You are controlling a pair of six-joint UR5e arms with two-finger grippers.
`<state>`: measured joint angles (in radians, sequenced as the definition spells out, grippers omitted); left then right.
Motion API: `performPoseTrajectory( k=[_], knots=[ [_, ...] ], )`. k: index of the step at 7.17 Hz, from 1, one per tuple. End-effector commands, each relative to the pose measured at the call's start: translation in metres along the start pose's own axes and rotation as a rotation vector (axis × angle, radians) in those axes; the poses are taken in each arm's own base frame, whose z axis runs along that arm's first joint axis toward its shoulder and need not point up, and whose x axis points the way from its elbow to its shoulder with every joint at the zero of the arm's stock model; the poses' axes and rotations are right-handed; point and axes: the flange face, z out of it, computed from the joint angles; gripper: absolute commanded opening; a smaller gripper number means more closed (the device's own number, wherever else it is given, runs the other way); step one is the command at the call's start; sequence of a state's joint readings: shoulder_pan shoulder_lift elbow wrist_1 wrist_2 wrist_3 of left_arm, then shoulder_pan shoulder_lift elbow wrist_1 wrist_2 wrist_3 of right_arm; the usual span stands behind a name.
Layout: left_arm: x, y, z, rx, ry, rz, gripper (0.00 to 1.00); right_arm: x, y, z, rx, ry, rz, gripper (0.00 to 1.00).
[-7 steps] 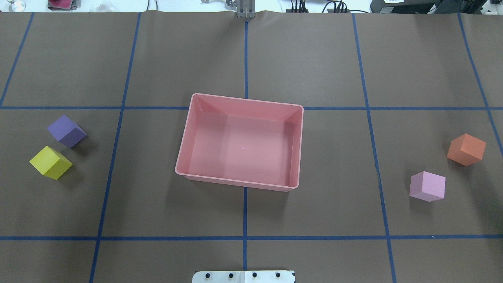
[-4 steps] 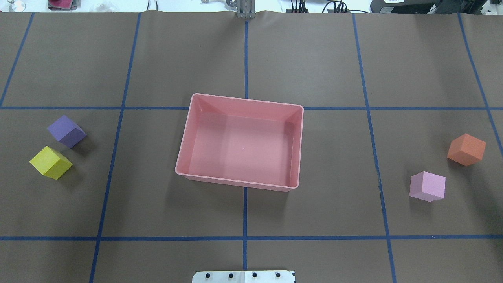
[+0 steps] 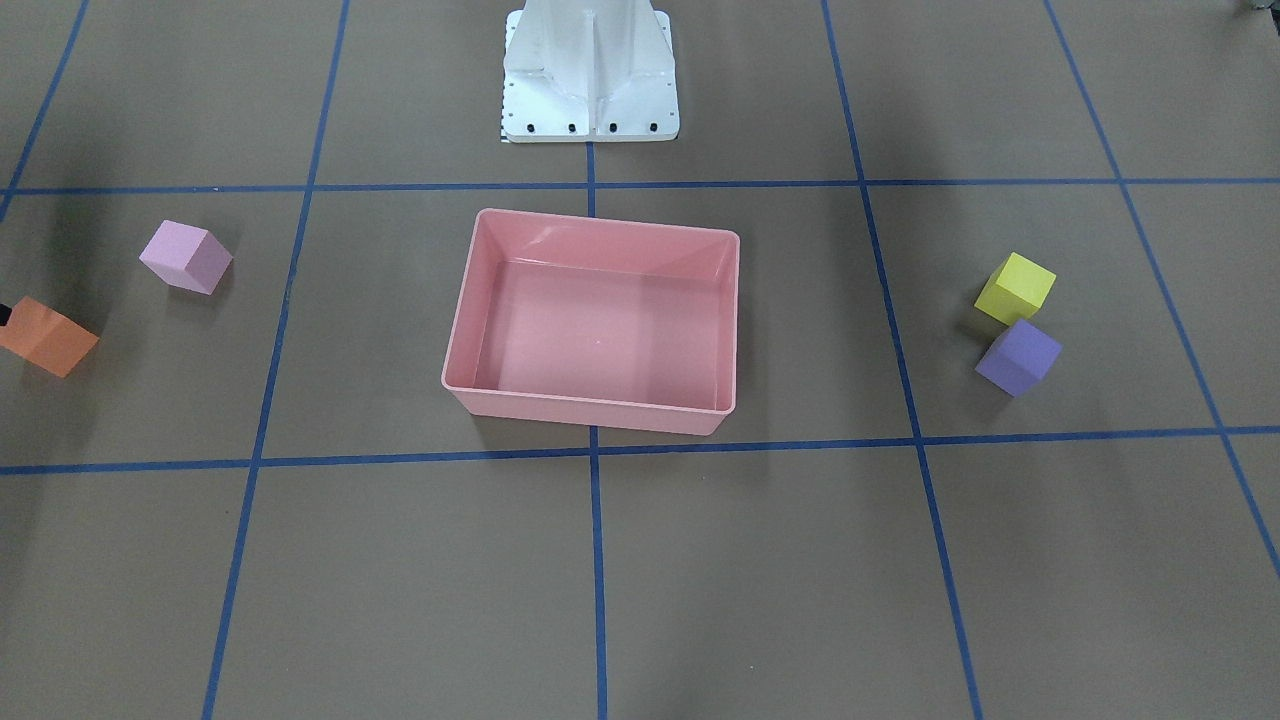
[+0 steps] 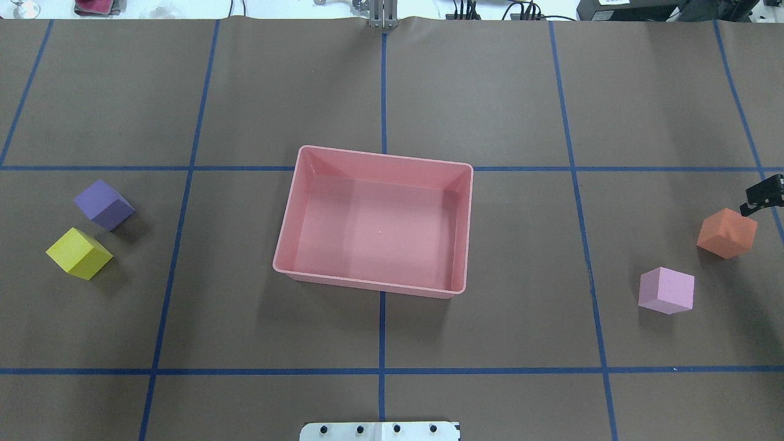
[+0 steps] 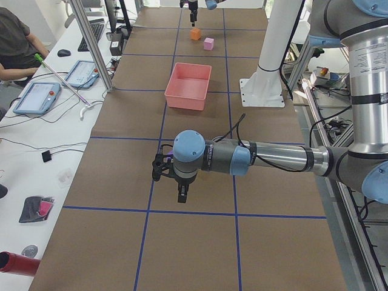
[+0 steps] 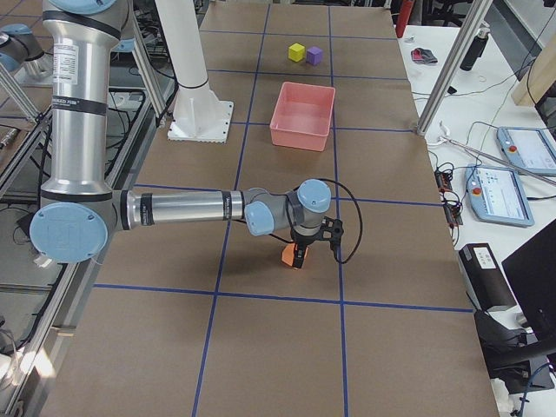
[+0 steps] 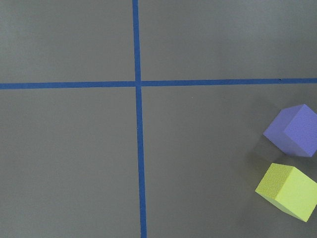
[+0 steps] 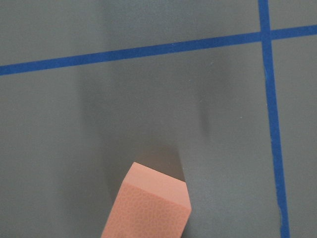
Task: Place blocks into pink bin with both arms
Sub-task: 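Lower the right gripper onto the orange cube and close it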
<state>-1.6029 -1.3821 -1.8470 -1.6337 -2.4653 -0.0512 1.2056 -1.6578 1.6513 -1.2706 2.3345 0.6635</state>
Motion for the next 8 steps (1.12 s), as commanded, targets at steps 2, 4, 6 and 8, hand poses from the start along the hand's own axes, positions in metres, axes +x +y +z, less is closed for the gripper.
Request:
performPoseTrajectory(
  k=[2,4,6,8],
  knots=[
    [0.0,0.0,0.001,-0.001,0.001,-0.002,0.99,-0.001,0.001,0.032,-0.006,0.005,0.089,0.99],
    [-0.001,0.001,0.001,-0.002,0.001,-0.005,0.99,-0.004,0.004,0.041,-0.024,0.013,0.094,0.99],
    [-0.003,0.001,0.003,-0.006,0.001,-0.008,0.99,-0.015,-0.001,0.05,-0.035,0.017,0.093,0.68],
    [-0.002,0.0,0.003,-0.005,0.003,-0.005,0.99,-0.03,-0.008,0.043,-0.022,0.001,0.119,0.0]
  ],
)
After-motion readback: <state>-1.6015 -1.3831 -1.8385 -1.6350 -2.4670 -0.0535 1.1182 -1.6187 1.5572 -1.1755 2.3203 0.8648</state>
